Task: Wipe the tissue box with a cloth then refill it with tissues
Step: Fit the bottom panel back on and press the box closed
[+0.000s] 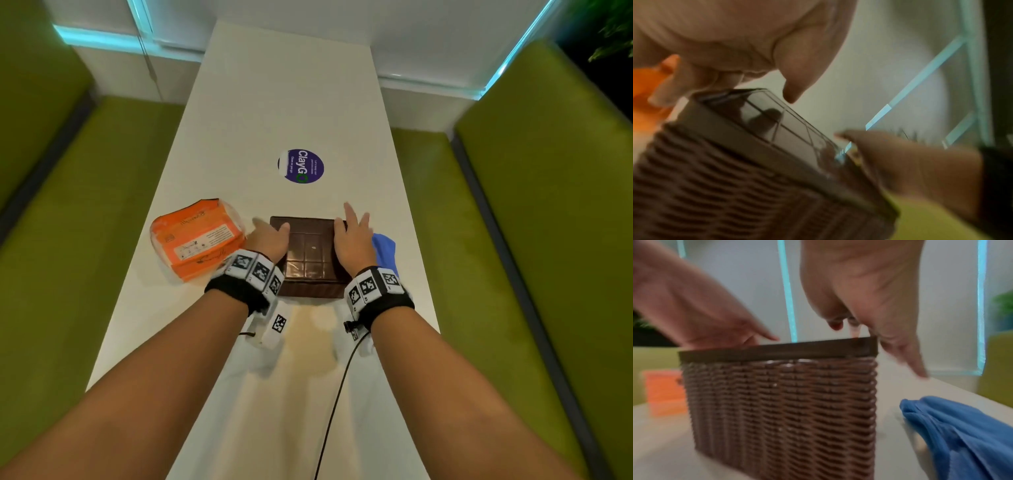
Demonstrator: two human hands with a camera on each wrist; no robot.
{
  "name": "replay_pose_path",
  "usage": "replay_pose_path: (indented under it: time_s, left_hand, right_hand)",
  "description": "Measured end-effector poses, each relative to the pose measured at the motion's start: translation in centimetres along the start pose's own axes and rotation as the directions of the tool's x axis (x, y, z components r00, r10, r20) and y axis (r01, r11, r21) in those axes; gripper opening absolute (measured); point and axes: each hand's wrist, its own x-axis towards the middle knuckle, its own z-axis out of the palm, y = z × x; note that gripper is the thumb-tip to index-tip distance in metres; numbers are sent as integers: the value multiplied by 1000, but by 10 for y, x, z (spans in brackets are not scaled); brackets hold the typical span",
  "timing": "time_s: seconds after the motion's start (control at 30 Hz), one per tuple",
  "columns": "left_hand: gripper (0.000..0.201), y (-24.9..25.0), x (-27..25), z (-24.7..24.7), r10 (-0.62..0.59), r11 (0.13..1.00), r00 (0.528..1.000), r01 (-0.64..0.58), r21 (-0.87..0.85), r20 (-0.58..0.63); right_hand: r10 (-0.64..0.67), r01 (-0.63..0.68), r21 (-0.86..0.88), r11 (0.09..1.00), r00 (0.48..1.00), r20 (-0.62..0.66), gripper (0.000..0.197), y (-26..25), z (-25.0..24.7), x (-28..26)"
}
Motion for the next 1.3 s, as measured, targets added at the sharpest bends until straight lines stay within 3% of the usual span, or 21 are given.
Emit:
replay_pose_path:
  time_s: [0.07,0.17,0.23,0.37,0.5,0.57,0.63,0.67,0.73,0.77,1.07,1.23,1.3]
  left_hand:
    - [66,1,-1,12,185,964,978,-163,209,-92]
    - [60,-8,5,33,484,796,872,-400,455,-79]
    - [60,-15,9,40,530,745,845,-421,516,-75]
    - [60,-18,16,43,559,748,825,-454,484,-89]
    - [56,-11,15,34,550,761,833,-474,443,-54]
    - [55,-7,16,26,499,834,861,-445,326,-99]
    - [58,-2,11,15,295,955,931,-293,41,-215]
    - [62,-1,8,9,137,981,974,-160,-113,-182]
    - [69,1,2,2,-94,971,994,104,-216,56]
    - [70,0,0,0,-128,970,983,152,-190,130]
    - [66,-17,14,-3,-38,985,989,61,-163,143]
    - [50,-14,11,1,16,955,997,7,-297,77]
    - [58,-12,6,5,26,926,998,-3,-377,56]
  right_hand:
    - [-103,87,-249,965,993,-53,55,-1,5,-2]
    - [-211,172,-378,910,975,-63,59,1,12,-7]
    - [-223,175,-423,889,973,-66,60,6,17,-7]
    - [-216,189,-413,891,976,-21,58,11,24,1]
    - [-195,187,-358,915,981,14,52,6,16,1]
    - [-156,162,-278,947,987,42,53,0,9,2]
    - [-35,34,-84,996,999,-2,54,-3,1,1]
    - [60,-60,44,997,998,-2,55,-4,-3,0]
    - [191,-206,194,959,977,96,54,0,-6,-2]
    - [204,-230,224,947,970,135,53,2,-6,-4]
    - [222,-307,477,824,948,227,38,3,-13,-6]
    - [155,-202,292,935,972,175,51,-1,-12,-10]
    - [129,-161,240,957,982,141,49,-4,-14,-13]
